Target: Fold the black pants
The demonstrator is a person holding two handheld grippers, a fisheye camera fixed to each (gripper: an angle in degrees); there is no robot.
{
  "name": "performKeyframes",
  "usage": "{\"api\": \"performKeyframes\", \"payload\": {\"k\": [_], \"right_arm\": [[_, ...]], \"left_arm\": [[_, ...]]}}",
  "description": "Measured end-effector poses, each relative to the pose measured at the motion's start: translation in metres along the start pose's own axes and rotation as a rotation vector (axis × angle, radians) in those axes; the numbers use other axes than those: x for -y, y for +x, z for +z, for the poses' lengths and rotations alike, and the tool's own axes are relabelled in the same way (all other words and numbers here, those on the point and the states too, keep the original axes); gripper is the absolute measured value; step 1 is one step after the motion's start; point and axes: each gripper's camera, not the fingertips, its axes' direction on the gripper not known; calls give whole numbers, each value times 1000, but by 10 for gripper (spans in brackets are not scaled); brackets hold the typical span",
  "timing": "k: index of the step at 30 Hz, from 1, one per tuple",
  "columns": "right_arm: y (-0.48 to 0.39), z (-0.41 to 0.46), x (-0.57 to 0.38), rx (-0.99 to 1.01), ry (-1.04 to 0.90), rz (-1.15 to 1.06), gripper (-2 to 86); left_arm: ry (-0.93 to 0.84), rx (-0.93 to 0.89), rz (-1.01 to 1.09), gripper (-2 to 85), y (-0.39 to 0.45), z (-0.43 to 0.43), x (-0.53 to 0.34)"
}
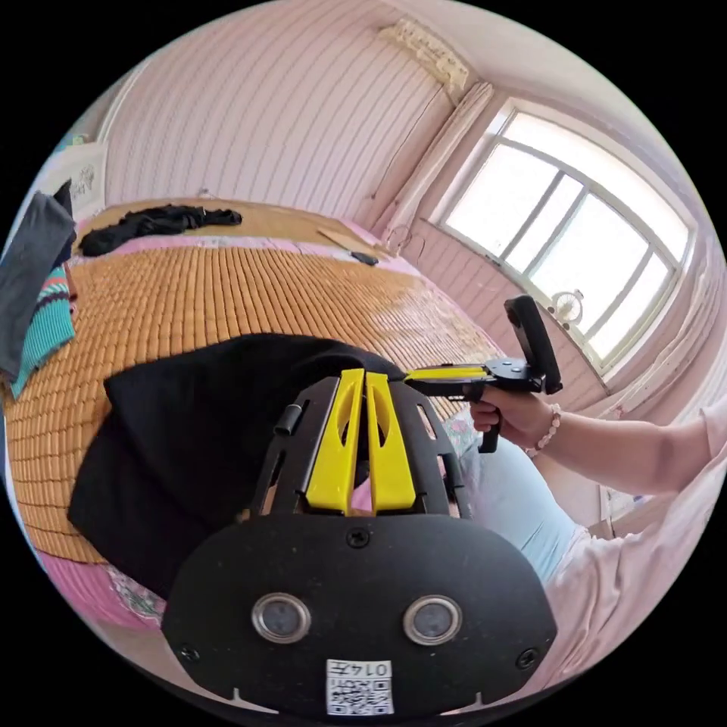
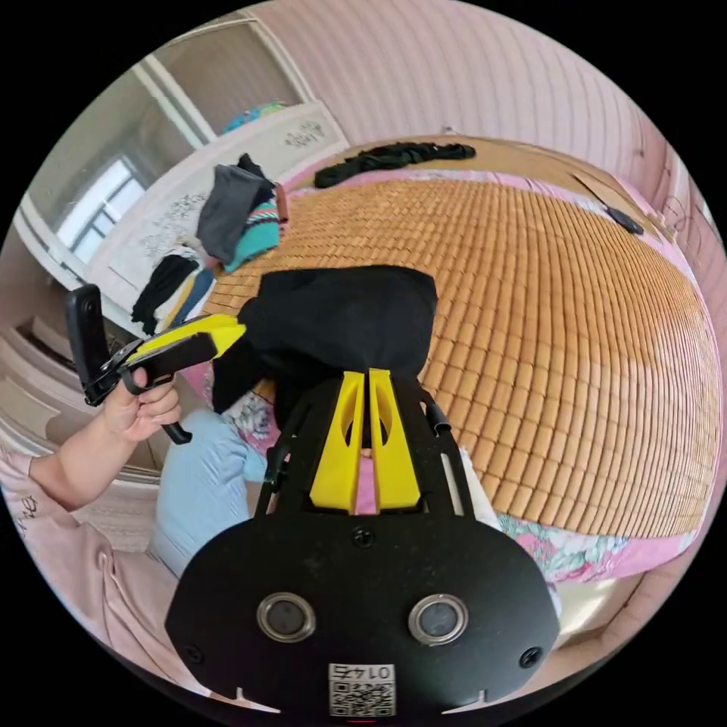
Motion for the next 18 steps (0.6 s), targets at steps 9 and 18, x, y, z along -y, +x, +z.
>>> {"api": "performKeyframes", "payload": {"k": [9,18], "right_arm": [[26,-63,-36,-189,131,-49,92],[-86,-41,-9,-12,133,-493,172]], "left_arm": [[-38,516,-321,86,-56,-43,-54],[-212,635,-472,113,-107,12,-37]]}}
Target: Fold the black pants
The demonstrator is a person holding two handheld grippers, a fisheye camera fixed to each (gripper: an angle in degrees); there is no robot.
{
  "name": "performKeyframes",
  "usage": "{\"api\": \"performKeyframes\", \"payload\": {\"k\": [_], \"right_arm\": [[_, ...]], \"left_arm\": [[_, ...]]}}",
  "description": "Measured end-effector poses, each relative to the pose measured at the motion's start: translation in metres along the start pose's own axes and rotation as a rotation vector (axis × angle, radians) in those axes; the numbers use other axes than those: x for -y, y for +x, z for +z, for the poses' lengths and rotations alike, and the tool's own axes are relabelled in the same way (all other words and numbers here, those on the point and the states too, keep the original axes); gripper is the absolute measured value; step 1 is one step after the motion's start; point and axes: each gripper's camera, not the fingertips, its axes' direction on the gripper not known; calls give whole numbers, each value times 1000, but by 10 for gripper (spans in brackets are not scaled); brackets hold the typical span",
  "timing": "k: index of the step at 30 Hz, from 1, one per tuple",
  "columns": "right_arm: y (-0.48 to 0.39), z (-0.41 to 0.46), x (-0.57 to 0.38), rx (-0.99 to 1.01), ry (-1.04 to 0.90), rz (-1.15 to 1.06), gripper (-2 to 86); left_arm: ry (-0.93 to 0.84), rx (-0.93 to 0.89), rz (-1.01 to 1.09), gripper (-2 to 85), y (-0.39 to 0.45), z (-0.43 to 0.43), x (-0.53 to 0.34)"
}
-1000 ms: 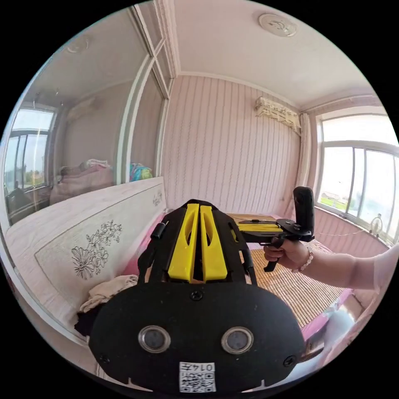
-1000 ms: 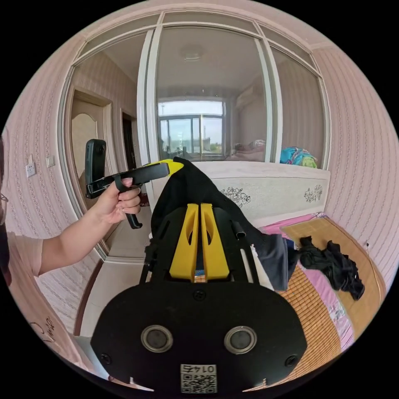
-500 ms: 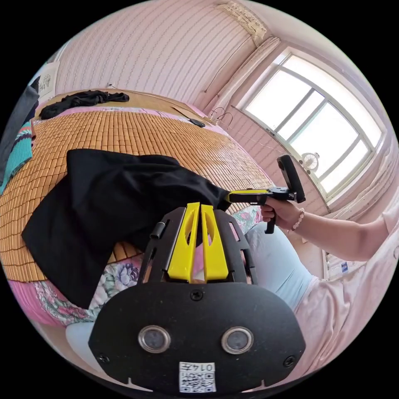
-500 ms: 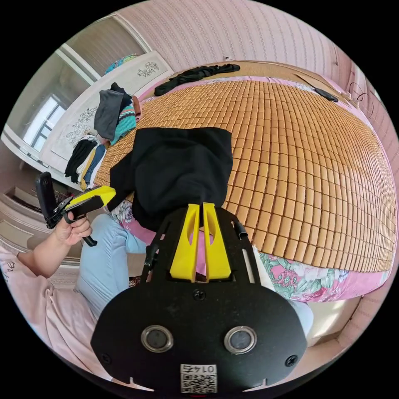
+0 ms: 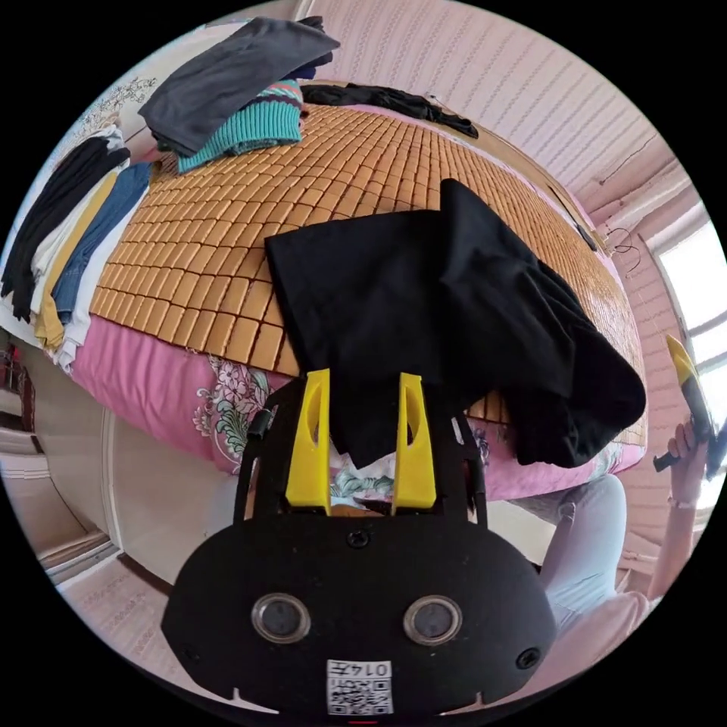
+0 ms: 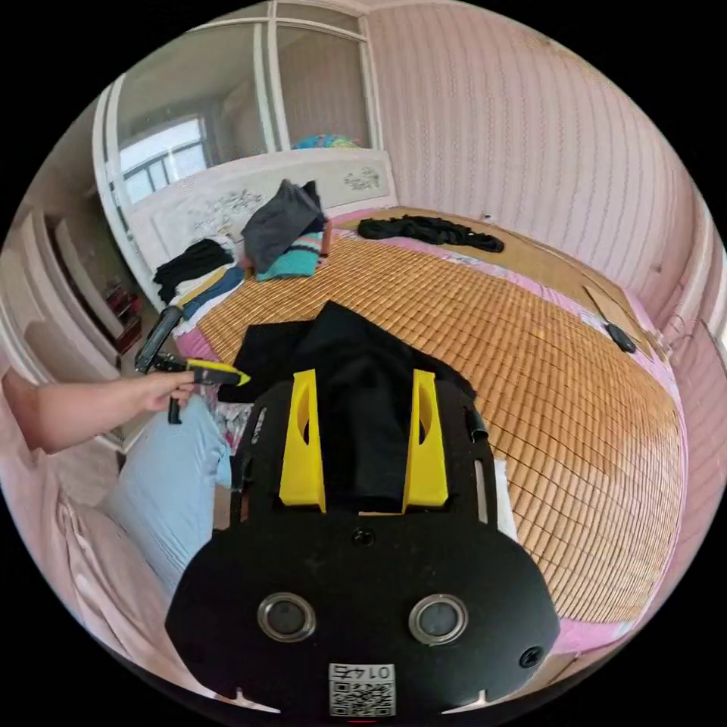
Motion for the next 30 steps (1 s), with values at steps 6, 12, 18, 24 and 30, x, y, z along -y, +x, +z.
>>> {"api": "performKeyframes", "payload": {"k": [6,12,18,24,30], "right_arm": [[-69,128,25,-74,-375,-320,164],[-48,100,17,-119,-294,-312,63],[68,-44,-3,112,115,90,31],[183,-183,-111,207,516,443,18],[273,-239,-314,-117,502,1028,19]], "left_arm": [[15,-22,106,31,27,-1,-7],[258,-226,82,-7,32,-64,-3],[624,-483,386,-7,125,-180,41],[685,-789,768,35,266,-259,47],[506,-556,683,95,257,-192,4]]}}
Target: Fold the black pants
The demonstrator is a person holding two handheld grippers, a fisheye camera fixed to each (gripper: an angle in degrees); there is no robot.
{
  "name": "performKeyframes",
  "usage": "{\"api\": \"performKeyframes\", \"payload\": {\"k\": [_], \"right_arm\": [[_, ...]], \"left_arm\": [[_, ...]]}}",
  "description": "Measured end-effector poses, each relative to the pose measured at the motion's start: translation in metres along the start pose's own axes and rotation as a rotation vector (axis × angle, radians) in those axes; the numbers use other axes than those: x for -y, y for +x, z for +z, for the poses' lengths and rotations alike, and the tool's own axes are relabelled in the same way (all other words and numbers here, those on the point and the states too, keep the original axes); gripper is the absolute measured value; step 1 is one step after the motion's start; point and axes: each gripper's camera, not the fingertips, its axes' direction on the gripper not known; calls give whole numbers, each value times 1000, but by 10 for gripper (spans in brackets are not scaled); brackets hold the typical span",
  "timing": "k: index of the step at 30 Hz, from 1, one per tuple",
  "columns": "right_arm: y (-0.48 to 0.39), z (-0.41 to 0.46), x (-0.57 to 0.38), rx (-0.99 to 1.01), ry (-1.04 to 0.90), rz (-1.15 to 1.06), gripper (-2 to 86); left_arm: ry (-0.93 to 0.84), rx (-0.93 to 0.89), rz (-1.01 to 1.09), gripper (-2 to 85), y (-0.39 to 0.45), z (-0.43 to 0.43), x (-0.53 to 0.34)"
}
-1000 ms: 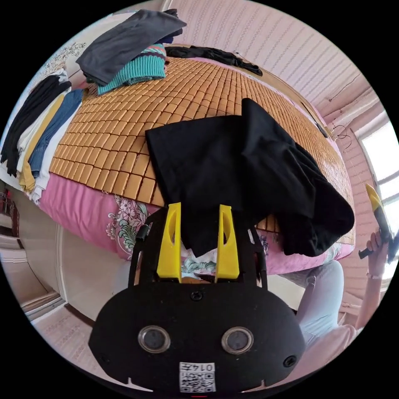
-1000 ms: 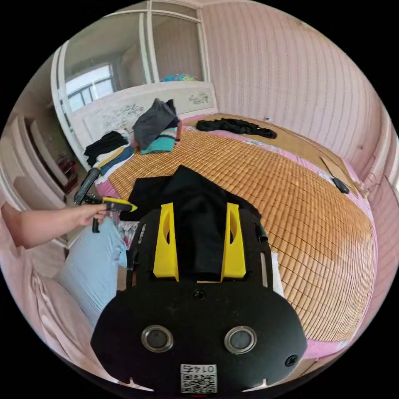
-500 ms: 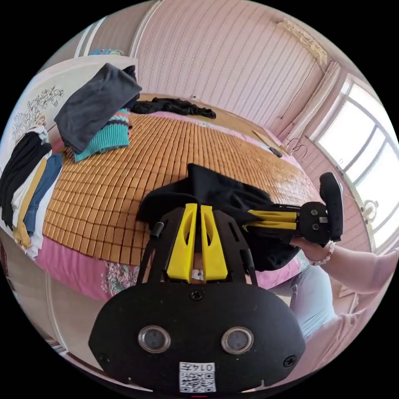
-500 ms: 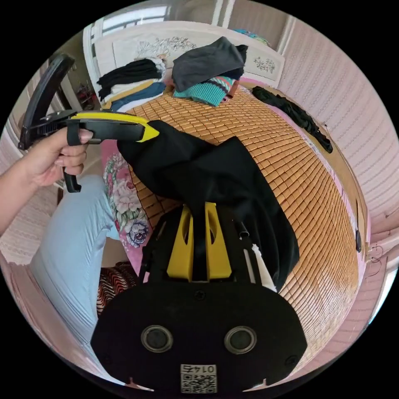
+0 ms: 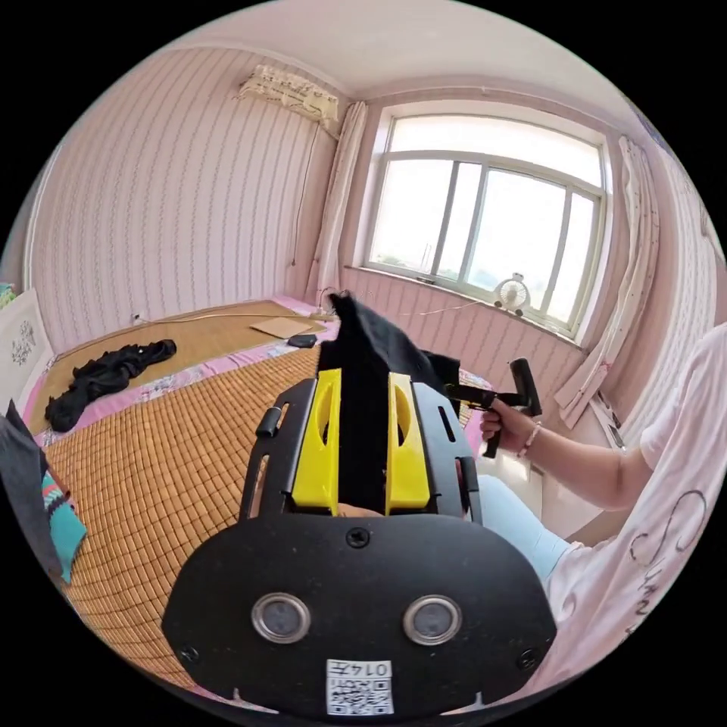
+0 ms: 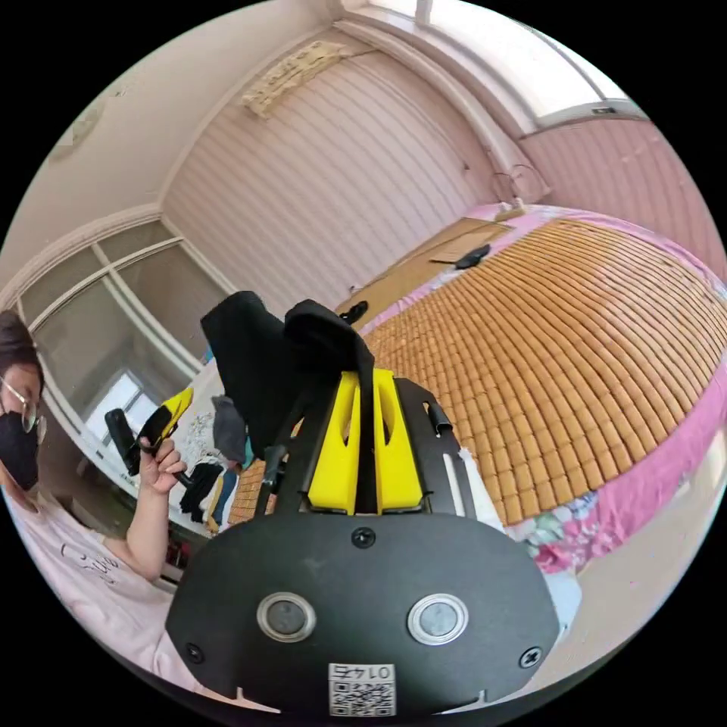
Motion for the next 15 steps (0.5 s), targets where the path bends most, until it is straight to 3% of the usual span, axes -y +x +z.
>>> {"api": "performKeyframes", "payload": {"k": [2,4,7,12,15], "right_arm": [[57,-22,-20,-213,-53,116,21],[71,-38,-31,-270,-47,140,25],[59,-45,-33,-345,-7,84,45],[-15,17,-2,-255,-137,-256,75],[-82,80,5,-180,-269,-543,88]], "left_arm": [[-164,119,-107,95,-25,19,-48],[-367,223,-288,106,-58,40,-108],[-418,227,-459,123,-74,54,-148],[-531,298,-417,108,-66,97,-160],[-542,226,-366,52,-59,99,-158]]}}
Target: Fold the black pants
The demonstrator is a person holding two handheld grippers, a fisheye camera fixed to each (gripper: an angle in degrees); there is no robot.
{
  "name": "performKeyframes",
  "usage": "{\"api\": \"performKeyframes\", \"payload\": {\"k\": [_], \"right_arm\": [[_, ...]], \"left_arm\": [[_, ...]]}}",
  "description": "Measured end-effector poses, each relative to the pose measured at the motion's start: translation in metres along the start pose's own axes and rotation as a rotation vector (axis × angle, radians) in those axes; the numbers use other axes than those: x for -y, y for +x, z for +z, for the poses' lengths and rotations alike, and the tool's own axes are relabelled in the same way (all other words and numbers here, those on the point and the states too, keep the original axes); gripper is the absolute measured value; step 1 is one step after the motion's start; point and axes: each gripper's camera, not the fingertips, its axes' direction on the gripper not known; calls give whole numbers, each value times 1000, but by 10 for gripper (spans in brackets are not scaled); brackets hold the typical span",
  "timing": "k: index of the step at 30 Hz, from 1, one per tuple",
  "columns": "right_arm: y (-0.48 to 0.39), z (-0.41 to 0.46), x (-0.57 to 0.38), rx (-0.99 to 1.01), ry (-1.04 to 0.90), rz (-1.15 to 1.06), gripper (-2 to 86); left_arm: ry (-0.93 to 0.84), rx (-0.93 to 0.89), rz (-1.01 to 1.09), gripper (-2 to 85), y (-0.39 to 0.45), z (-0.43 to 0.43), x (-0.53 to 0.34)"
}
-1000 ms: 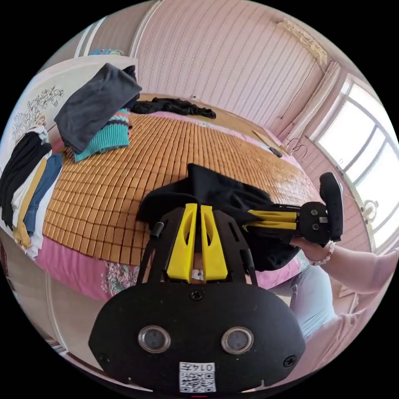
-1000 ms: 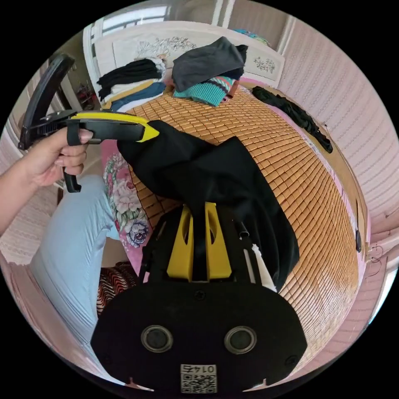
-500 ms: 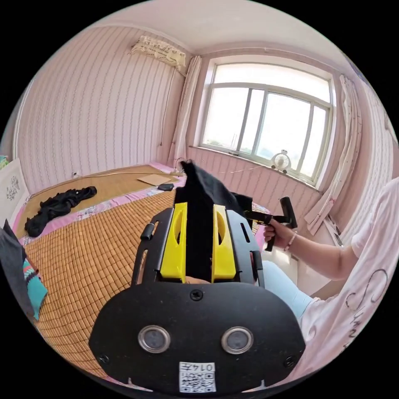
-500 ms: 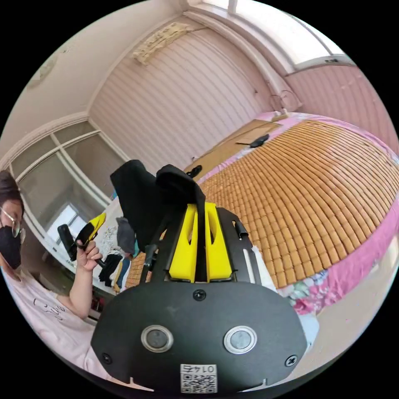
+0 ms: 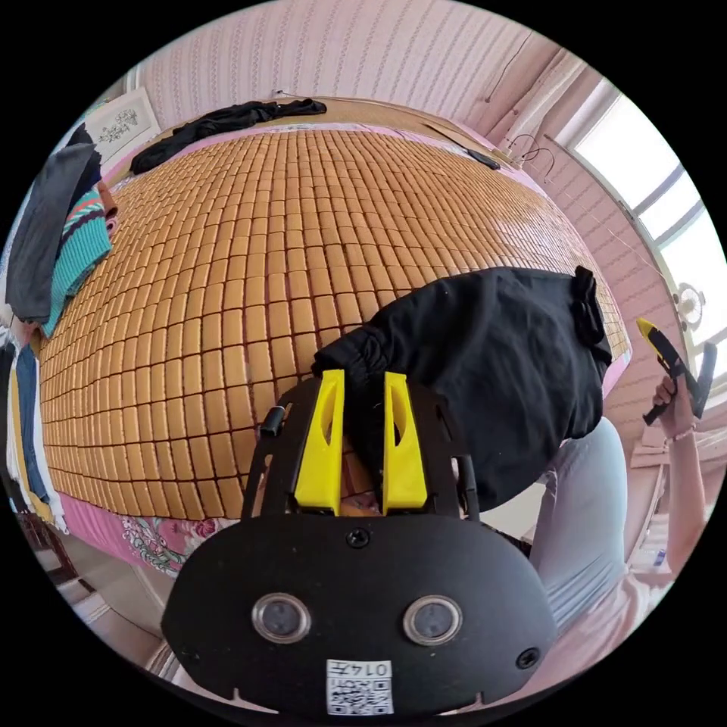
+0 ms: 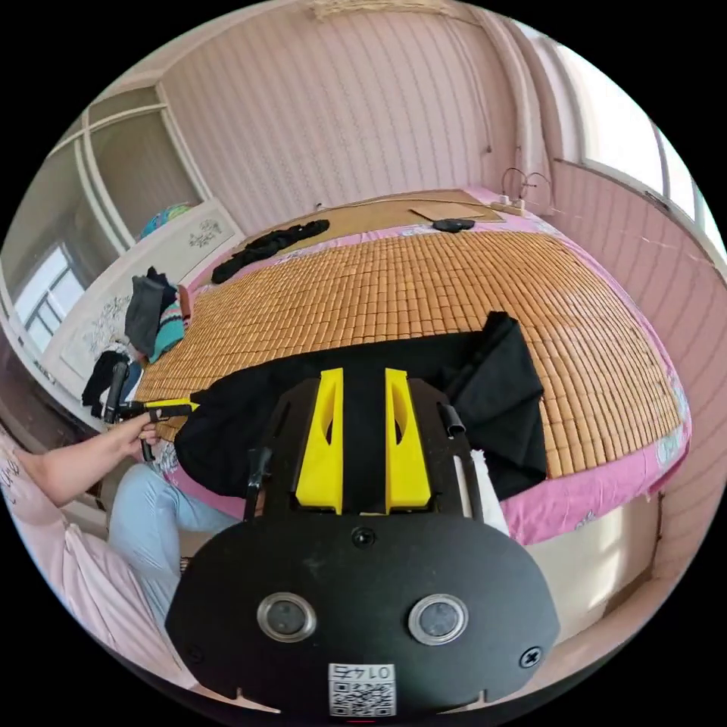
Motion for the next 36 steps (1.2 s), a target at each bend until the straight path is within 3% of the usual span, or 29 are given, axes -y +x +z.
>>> {"api": "performKeyframes", "payload": {"k": [6,9,13,15,16,18,21,25,29,34,36], "right_arm": [[-133,79,86,106,-178,-562,99],[-188,116,106,115,-246,-749,95],[-249,185,86,23,-473,-1011,113],[-262,208,71,-44,-552,-1061,104],[-266,201,68,55,-543,-1102,82],[-266,199,64,38,-515,-1075,15],[-247,187,63,78,-502,-963,-3],[-150,92,92,190,-185,-546,-8],[-24,-86,113,-26,228,-284,-6],[4,-333,176,-314,736,-254,-4],[-28,-388,206,-286,878,-357,-4]], "left_arm": [[264,-107,395,-1,44,-91,-68],[228,-104,535,-6,69,-103,-110],[185,-135,559,-8,76,-104,-149],[173,-135,556,-8,73,-104,-160],[174,-144,542,-9,68,-106,-165],[191,-186,517,-9,61,-115,-172],[259,-272,528,-10,58,-143,-178],[411,-389,650,-10,83,-180,-167],[518,-630,742,-10,127,-194,-131],[889,-884,813,-10,152,-306,-66],[1001,-898,771,-10,129,-337,-61]]}}
